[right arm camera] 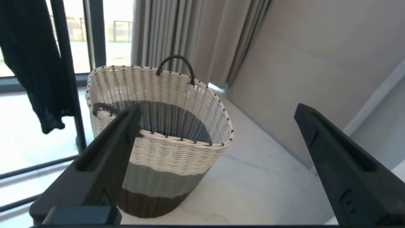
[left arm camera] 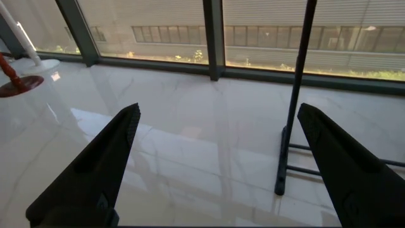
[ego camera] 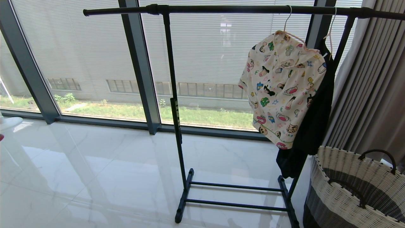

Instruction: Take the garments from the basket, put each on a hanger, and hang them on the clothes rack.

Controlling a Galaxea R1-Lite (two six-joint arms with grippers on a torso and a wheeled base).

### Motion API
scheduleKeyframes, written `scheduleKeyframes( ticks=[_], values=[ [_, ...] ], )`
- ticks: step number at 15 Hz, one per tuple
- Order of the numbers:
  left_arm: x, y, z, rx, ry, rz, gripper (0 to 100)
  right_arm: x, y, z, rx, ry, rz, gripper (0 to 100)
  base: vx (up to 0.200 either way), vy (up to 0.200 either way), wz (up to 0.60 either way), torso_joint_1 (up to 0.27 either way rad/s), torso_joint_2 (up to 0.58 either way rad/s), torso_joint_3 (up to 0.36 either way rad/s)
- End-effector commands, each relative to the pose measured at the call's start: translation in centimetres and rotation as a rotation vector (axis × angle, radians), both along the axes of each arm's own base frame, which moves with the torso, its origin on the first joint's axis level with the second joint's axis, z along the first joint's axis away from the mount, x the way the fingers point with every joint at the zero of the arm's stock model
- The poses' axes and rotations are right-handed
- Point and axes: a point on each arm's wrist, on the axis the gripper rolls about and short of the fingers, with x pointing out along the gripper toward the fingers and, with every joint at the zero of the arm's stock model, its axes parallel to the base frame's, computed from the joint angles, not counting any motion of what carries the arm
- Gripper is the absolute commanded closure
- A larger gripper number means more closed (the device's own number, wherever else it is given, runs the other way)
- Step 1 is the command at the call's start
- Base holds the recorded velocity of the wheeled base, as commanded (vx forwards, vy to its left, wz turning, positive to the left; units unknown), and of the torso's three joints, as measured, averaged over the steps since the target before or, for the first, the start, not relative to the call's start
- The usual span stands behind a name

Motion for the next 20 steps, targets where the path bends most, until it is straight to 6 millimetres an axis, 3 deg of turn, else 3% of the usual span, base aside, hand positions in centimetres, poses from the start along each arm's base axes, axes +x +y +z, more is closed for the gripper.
scheduleKeyframes(
  ticks=[1,3,6,8,11,12,14,20],
  values=[
    [0.0,0.0,0.0,-0.004,0.003,0.002,0,0.0,0.0,0.0,-0.002,0.003,0.004,0,0.000,0.000,0.00,0.000,0.00,0.000],
    [0.0,0.0,0.0,-0.010,0.001,0.011,0,0.1,0.1,0.0,-0.003,0.003,0.047,0,0.000,0.000,0.00,0.000,0.00,0.000],
    [0.0,0.0,0.1,0.009,-0.002,0.011,0,0.3,0.7,0.0,-0.024,0.002,0.335,0,0.000,0.000,0.00,0.000,0.00,0.000],
    [0.1,-0.1,0.1,0.073,0.011,-0.027,0,0.3,0.8,0.0,-0.023,-0.001,0.366,0,0.000,0.000,0.00,0.000,0.00,0.000],
    [0.0,-1.2,0.1,0.115,-0.012,-0.529,0,0.3,0.8,-0.2,0.064,-0.017,0.398,0,0.000,0.000,0.00,0.000,0.00,0.000],
    [0.0,-1.2,0.1,0.133,-0.015,-0.557,0,0.4,1.0,-0.4,0.109,-0.015,0.472,0,0.000,0.000,0.00,0.000,0.00,0.000],
    [0.0,-1.2,0.1,0.134,-0.016,-0.552,0,0.4,1.2,-0.8,0.165,0.019,0.587,0,0.000,0.000,0.00,0.000,0.00,0.000],
    [0.0,-1.0,0.4,-0.017,-0.038,-0.441,0,0.4,1.2,-0.8,0.158,0.028,0.594,0,0.000,0.000,0.00,0.000,0.00,0.000]
  ],
)
